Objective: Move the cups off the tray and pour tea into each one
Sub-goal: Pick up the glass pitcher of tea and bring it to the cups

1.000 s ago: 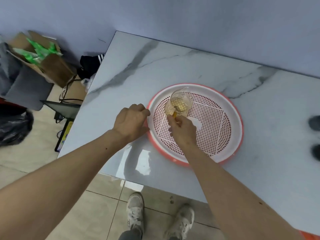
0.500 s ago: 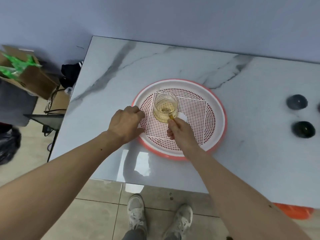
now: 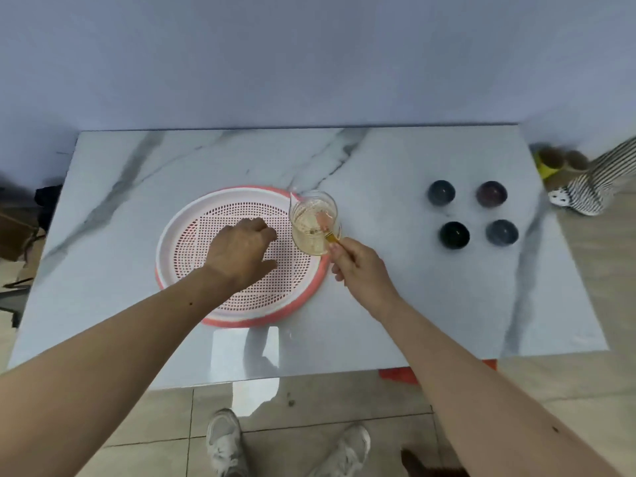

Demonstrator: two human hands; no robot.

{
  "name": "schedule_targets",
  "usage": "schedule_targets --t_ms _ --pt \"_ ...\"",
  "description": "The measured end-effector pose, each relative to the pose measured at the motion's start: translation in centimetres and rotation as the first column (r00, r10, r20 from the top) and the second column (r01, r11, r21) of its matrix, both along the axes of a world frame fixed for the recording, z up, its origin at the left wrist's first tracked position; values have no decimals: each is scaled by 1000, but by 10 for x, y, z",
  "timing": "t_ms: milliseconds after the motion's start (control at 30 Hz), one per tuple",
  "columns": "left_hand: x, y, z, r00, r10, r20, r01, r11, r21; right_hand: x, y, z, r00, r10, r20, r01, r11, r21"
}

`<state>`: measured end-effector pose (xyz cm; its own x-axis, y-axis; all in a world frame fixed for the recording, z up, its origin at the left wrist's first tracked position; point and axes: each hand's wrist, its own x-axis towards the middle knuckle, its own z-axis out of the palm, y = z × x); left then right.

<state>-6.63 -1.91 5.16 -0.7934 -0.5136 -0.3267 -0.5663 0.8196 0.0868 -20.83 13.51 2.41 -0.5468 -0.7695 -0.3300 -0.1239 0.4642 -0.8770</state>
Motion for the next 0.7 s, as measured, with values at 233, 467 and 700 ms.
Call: schedule_targets --t_ms 233,467,700 --pt "-102 61 10 998 21 -57 -17 998 59 -102 77 23 999 -24 -33 24 1000 -11" --pt "-200 88 16 995 -72 -67 77 994 73 -184 120 33 989 -117 -95 117 993 -4" --pt "-281 91 20 988 -128 -88 133 990 49 -252 136 33 972 -213 -98 211 977 -34"
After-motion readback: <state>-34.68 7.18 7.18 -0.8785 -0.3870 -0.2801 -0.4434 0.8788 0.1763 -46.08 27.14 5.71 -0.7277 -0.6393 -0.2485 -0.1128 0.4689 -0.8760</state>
